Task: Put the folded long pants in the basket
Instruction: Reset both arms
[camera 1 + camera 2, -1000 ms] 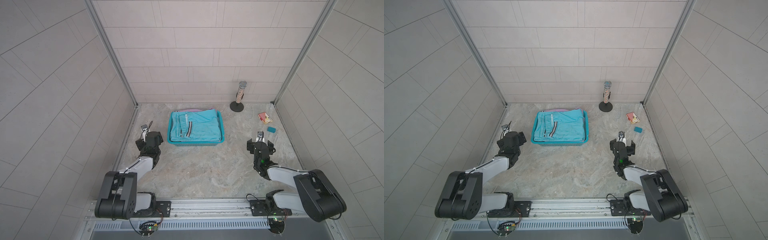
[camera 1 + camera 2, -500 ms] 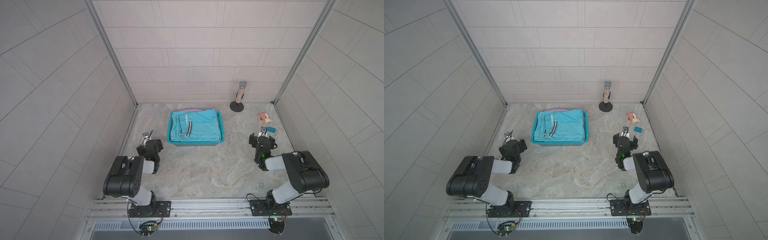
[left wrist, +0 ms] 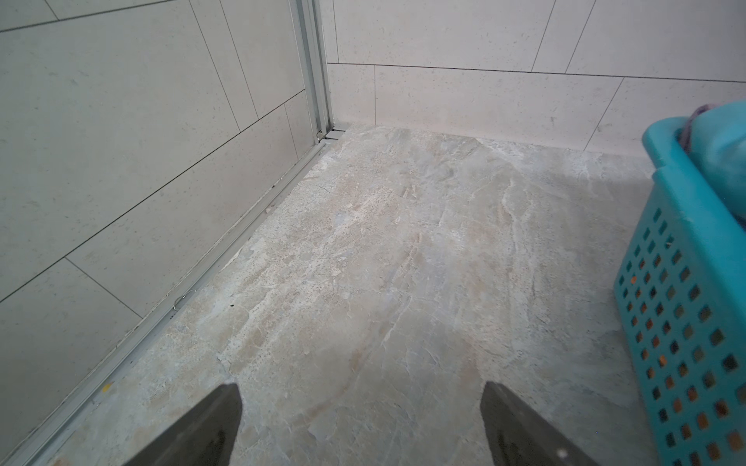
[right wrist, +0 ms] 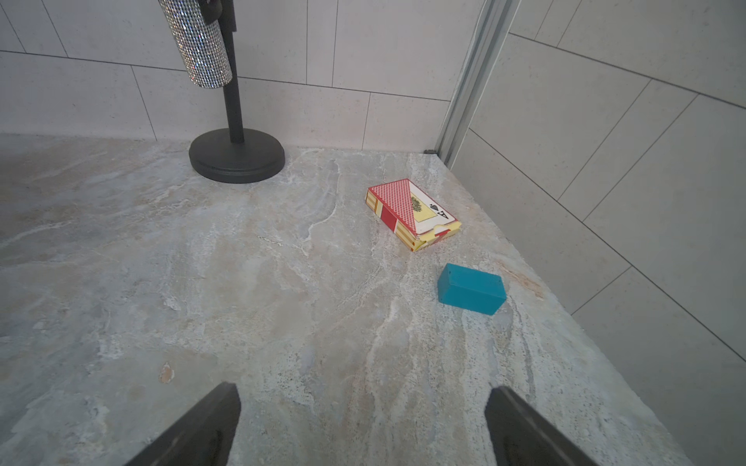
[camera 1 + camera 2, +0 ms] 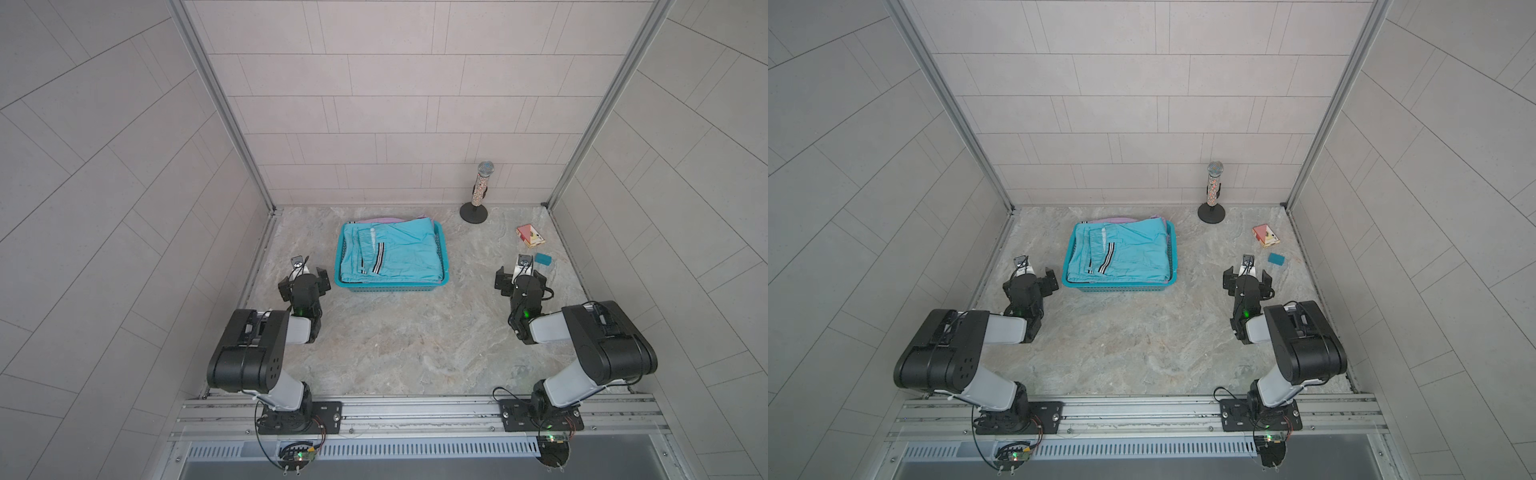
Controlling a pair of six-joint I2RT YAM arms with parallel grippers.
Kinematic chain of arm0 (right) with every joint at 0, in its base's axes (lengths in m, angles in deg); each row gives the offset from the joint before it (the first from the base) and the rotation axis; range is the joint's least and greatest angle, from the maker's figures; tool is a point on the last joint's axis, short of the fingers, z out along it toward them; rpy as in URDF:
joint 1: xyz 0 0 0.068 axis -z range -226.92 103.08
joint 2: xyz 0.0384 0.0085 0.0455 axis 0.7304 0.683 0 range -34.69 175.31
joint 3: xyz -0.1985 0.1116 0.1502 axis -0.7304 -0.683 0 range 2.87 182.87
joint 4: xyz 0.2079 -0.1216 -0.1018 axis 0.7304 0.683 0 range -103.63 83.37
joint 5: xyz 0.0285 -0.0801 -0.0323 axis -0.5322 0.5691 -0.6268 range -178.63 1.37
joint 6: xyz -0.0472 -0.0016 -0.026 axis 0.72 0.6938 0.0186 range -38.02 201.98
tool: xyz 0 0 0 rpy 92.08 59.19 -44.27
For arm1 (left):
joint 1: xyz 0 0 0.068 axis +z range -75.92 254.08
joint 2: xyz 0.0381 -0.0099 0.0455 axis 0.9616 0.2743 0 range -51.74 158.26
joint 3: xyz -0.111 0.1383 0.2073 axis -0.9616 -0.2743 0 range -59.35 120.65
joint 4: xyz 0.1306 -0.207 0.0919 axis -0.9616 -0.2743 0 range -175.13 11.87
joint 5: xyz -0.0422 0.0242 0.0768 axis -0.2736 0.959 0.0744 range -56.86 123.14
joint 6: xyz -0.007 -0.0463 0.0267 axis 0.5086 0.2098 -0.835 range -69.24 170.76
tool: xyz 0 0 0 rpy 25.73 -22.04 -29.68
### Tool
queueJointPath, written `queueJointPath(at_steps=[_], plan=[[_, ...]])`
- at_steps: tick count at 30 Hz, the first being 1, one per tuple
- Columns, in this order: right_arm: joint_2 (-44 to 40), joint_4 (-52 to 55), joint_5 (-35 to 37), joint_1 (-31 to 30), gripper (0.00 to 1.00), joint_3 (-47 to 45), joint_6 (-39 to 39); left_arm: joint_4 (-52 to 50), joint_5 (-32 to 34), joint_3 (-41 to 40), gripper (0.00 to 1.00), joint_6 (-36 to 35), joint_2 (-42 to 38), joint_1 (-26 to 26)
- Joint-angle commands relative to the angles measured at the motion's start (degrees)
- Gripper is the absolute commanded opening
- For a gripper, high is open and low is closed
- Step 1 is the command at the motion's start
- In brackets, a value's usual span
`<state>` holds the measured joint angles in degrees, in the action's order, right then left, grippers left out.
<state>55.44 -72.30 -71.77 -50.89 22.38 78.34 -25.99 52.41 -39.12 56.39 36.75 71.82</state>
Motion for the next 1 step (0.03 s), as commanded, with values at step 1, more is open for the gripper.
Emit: queueJointPath(at_steps=[1], plan=[[0.0, 1.1, -0.3, -0.1, 1.0, 0.1, 0.1, -2.4, 0.3, 0.9, 1.0, 0.1, -1.2, -0.1]])
